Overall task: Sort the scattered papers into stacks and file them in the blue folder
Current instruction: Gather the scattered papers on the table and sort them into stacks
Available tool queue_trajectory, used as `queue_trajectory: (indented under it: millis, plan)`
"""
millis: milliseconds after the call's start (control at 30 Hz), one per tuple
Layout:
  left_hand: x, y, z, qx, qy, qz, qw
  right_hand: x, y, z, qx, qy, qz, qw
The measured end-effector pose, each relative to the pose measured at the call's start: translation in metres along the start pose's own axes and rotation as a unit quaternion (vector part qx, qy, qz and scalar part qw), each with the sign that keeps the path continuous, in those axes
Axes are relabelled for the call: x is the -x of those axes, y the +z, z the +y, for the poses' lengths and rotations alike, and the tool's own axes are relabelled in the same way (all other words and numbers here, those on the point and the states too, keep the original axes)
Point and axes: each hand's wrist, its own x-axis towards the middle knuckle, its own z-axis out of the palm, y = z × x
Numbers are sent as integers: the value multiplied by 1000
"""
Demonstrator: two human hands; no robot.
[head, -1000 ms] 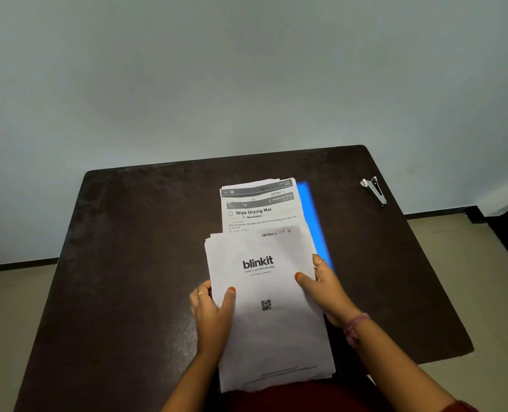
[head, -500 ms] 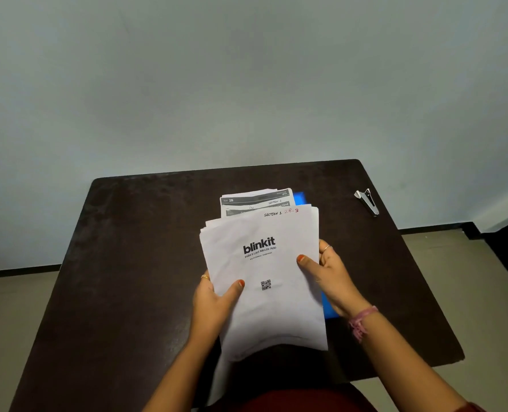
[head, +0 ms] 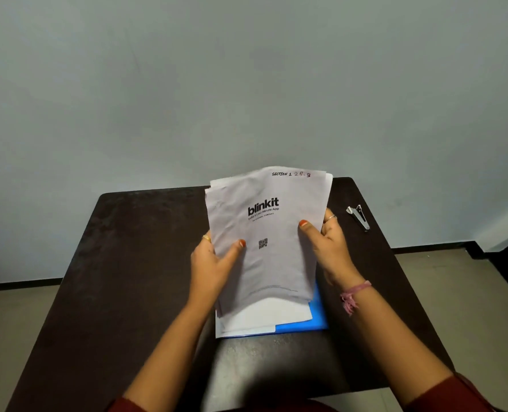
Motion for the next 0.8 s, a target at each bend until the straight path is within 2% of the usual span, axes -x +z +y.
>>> queue_trajectory:
  millis: [333, 600, 700, 800]
  plan:
    - [-26, 5, -19, 30, 2, -6, 1000, -10, 5, 17, -34, 1, 27, 999]
    - [-25, 6, -41, 82, -49, 16, 995, -7, 8, 38, 13, 5, 39, 999]
    - [-23, 10, -43, 96, -63, 14, 993, -5, 11, 45, 44, 8, 4, 999]
    - [-22, 12, -49, 105, -77, 20, 991, -5, 11, 48, 47, 14, 12, 999]
